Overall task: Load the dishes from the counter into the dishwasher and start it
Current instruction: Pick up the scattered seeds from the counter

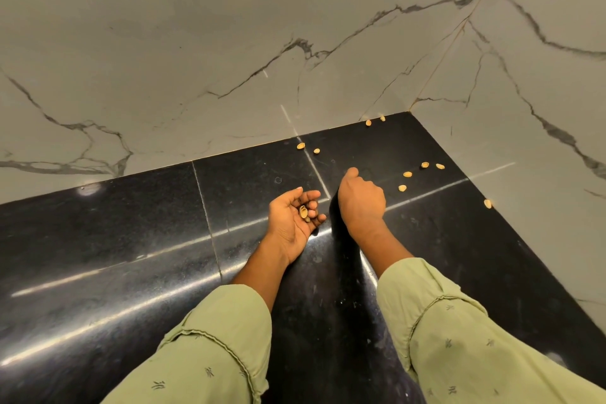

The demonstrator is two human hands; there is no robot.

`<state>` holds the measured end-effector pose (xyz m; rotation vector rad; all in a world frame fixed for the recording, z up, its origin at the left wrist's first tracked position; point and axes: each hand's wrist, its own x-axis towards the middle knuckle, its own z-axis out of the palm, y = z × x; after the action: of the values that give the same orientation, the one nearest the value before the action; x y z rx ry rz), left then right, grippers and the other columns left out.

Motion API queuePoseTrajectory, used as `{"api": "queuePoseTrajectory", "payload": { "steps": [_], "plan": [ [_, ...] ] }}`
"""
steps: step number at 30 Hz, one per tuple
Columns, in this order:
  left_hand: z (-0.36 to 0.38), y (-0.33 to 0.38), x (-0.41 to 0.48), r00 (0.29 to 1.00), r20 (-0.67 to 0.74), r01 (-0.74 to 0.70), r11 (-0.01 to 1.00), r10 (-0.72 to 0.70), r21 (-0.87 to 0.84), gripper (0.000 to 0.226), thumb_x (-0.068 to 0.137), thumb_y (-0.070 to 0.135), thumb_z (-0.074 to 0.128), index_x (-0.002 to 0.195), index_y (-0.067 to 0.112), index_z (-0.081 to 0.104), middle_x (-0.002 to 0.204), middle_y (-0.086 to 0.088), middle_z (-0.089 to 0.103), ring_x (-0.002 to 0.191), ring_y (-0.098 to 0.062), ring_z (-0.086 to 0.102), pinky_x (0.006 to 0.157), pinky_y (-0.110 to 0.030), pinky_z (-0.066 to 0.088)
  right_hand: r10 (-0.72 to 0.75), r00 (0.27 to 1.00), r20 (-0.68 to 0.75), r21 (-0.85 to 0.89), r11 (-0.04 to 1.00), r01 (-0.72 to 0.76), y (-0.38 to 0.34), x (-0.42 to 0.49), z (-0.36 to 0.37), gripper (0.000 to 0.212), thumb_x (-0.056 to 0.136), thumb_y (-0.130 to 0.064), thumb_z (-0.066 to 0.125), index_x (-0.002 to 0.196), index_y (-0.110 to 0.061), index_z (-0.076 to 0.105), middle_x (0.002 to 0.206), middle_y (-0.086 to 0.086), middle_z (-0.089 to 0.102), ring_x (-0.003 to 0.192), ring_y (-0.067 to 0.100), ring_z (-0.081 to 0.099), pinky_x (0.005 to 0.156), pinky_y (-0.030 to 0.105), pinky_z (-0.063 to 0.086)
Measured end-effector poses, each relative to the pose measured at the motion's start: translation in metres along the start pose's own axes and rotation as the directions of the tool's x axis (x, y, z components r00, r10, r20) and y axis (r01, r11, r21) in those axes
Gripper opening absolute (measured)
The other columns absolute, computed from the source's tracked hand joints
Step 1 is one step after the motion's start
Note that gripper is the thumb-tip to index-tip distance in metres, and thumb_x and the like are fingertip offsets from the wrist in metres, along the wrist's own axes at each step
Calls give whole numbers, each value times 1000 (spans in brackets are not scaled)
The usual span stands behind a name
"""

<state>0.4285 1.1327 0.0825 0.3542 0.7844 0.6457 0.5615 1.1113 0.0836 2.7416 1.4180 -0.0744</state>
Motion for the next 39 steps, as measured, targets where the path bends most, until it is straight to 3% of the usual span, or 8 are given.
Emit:
{"api": "queuePoseTrajectory", "payload": {
  "steps": [6,9,12,19,25,30,35,39],
  "plan": [
    [0,-1,1,1000,-21,-10,1000,10,19,35,99,21,42,81,1,66,59,-4,46,50,-11,39,57,-28,40,46,988,145,228,970,-78,14,7,-6,21,103,-26,43,108,-7,51,103,15,62,100,38,60,73,38,38],
    [0,1,1,1000,-23,4,1000,-4,3,36,99,21,42,75,3,61,56,-2,40,47,-11,33,53,-27,34,15,963,269,535,829,-163,29,6,-2,33,101,-27,48,72,-12,52,70,6,53,74,29,53,65,34,37],
    [-1,1,0,999,-40,26,1000,-26,-4,40,101,26,44,67,7,55,51,0,35,43,-10,29,47,-25,30,26,975,220,680,713,-173,40,-2,3,27,101,-24,50,83,-7,63,67,3,54,71,23,52,63,33,37],
    [-1,1,1,998,-63,15,999,-12,38,47,103,36,47,62,12,48,45,2,31,38,-8,27,41,-22,29,-152,980,127,354,930,98,40,-9,0,20,97,-41,54,113,-30,55,87,5,62,85,30,60,71,39,47],
    [-2,1,0,998,-61,15,999,-13,36,47,103,36,46,63,13,50,47,2,32,41,-9,29,44,-23,29,-312,915,257,117,950,291,31,11,-28,23,98,-36,53,120,-30,54,111,7,63,99,27,59,75,36,42],
    [-1,0,0,998,-56,17,1000,-15,24,48,104,36,46,62,12,48,46,2,31,39,-9,28,42,-23,28,-239,946,221,297,940,168,40,8,-12,15,95,-38,58,103,-26,60,97,-3,62,97,25,59,78,36,44],
    [-3,0,1,999,-41,19,999,-17,27,49,104,36,45,62,12,49,46,2,32,40,-9,27,43,-23,28,-193,974,120,492,863,111,54,7,0,20,88,-46,65,98,-29,60,71,-7,59,73,19,58,65,35,46],
    [-4,0,2,999,-42,23,999,-22,29,48,104,37,45,62,12,49,46,2,32,41,-9,27,44,-23,28,-229,964,134,450,881,146,62,4,4,19,90,-44,65,108,-37,66,80,-8,66,86,21,64,76,39,52]
  ]
}}
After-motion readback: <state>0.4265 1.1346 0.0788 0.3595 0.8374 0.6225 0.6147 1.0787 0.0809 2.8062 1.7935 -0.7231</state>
